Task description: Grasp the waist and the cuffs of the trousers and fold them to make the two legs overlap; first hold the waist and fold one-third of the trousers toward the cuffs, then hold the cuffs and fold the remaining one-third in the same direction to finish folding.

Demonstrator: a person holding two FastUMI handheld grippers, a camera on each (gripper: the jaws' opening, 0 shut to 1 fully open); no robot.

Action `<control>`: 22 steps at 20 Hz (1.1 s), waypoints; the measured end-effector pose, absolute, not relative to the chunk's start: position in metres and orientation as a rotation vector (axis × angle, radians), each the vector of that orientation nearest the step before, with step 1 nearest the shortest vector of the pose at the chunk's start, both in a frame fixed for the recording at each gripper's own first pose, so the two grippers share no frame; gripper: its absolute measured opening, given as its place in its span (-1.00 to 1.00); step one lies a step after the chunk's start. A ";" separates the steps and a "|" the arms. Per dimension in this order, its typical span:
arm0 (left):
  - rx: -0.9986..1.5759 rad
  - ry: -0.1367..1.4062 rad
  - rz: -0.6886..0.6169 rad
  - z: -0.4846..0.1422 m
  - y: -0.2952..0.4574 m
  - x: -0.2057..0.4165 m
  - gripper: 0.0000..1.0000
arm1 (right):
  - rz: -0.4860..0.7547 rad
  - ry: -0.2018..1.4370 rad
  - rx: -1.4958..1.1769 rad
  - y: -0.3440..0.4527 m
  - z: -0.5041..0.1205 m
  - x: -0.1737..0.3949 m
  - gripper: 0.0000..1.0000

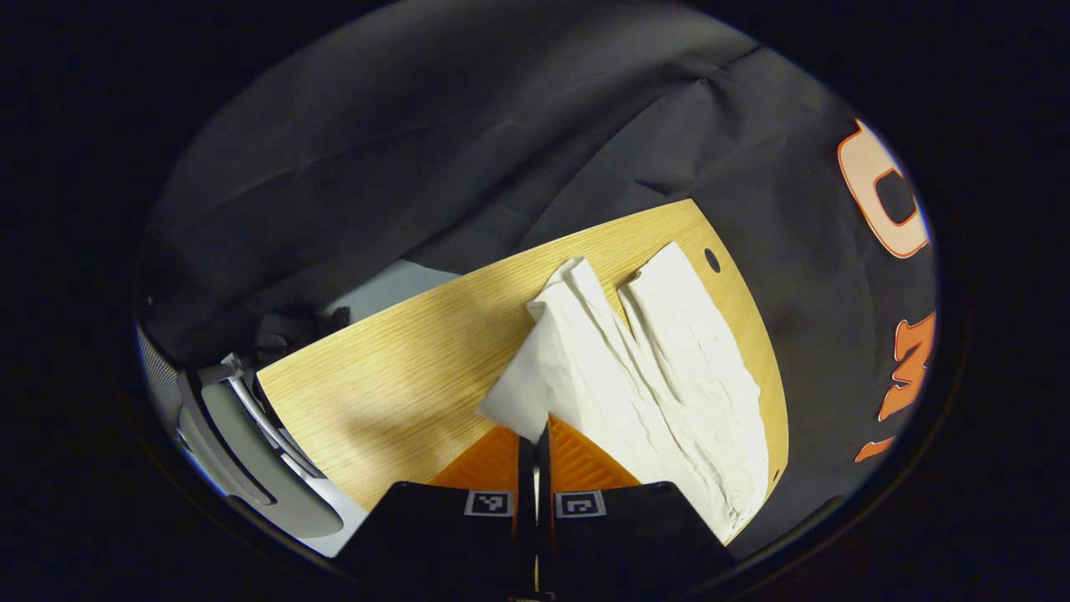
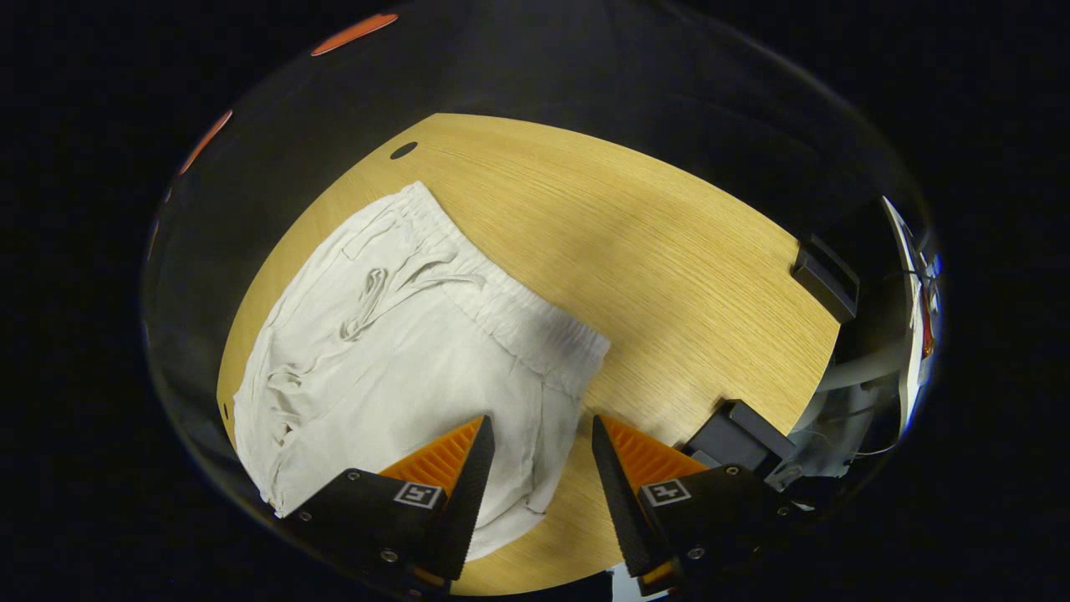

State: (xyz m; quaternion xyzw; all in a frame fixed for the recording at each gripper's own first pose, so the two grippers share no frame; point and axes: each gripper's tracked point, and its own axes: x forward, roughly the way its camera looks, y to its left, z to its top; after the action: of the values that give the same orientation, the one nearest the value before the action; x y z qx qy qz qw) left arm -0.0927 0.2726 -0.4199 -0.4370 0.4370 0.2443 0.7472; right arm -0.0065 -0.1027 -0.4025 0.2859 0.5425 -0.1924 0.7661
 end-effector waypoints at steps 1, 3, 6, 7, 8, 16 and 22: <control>-0.949 0.954 0.528 -0.417 0.271 -0.090 -0.91 | -0.433 1.188 0.617 -0.104 -0.404 -0.006 0.28; -0.936 0.952 0.517 -0.409 0.270 -0.082 -0.91 | -0.446 1.183 0.619 -0.105 -0.404 -0.004 0.23; -0.920 0.928 0.487 -0.397 0.267 -0.070 -0.91 | -0.493 1.167 0.705 -0.108 -0.408 -0.001 -0.64; -0.919 0.919 0.482 -0.393 0.265 -0.066 -0.91 | -0.488 1.152 0.768 -0.106 -0.406 0.000 -0.79; -0.921 0.912 0.476 -0.388 0.265 -0.062 -0.92 | -0.485 1.126 0.825 -0.105 -0.403 0.002 -0.89; -0.893 0.855 0.428 -0.349 0.266 -0.027 -0.91 | -0.410 1.021 0.924 -0.118 -0.355 0.024 -0.97; -0.808 0.846 0.404 -0.328 0.258 -0.010 -0.91 | -0.340 1.014 0.938 -0.115 -0.329 0.052 -0.98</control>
State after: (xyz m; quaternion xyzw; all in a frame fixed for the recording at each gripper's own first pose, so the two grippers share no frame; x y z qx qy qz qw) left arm -0.0096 0.2576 -0.3280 -0.3788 0.3967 0.1894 0.8144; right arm 0.0523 -0.1151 -0.3288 0.4305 0.4655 -0.1560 0.7574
